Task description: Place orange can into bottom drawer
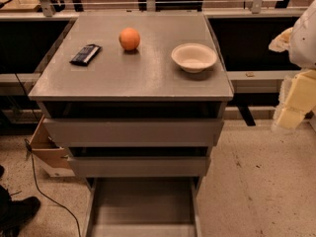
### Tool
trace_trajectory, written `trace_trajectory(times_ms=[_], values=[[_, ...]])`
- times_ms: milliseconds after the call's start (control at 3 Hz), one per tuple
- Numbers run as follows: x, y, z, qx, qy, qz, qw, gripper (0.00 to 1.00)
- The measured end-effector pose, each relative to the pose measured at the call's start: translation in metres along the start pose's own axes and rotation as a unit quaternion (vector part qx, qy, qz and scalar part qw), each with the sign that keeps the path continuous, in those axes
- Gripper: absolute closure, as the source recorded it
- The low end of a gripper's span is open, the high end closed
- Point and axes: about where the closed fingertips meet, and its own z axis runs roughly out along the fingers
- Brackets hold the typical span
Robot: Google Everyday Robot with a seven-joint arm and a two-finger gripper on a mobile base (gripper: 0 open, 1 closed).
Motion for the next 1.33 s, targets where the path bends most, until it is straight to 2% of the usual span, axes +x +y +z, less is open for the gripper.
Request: trace_trajectory(times_ms=[333, 667, 1000, 1333], values=[[0.000, 0.000, 0.000, 0.000, 0.000, 0.000, 1.0000, 0.00], [-0.021, -0.002, 0.023, -0.012, -0.027, -0.021, 0.9993, 0.00], [-0.065, -0.033, 0.058, -0.014, -0.062, -0.040, 0.9972, 0.00], [-0.129, -0.075, 0.096, -0.015, -0.105, -0.049, 0.9932, 0.00]])
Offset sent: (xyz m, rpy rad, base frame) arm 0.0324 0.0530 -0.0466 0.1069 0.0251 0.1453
